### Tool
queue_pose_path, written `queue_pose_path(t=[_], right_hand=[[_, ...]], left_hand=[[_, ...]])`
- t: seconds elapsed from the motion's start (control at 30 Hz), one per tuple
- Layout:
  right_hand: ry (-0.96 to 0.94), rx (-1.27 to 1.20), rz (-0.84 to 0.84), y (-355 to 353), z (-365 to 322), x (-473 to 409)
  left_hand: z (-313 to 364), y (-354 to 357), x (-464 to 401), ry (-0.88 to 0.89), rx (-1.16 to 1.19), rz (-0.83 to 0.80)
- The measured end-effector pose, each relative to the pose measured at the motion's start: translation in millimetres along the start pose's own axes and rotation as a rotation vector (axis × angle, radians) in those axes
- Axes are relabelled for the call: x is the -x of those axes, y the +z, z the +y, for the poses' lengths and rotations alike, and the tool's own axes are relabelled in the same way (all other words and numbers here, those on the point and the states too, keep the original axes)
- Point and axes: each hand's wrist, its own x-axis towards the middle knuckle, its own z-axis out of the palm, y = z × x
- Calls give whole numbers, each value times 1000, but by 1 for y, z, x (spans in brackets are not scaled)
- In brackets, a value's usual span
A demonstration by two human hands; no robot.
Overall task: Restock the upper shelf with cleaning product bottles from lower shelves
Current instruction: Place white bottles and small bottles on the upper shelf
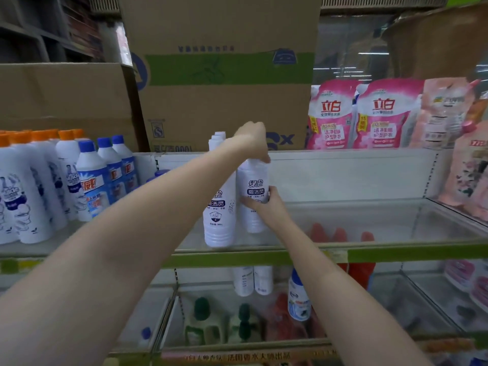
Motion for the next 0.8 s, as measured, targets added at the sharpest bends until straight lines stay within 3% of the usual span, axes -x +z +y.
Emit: queue_pose_path(t=[0.13,0.4,0.6,0.8], right_hand=[[-5,375,19,9,0,-31],[55,156,-53,16,8,-69],[30,221,38,33,29,-96],[-23,270,58,39,38,-103]], left_hand=[[-8,10,-13,33,-143,104],[-5,20,-42,-26,-188,21],[-12,52,-69,-104,-170,136],[-12,61,-77,-190,-143,122]])
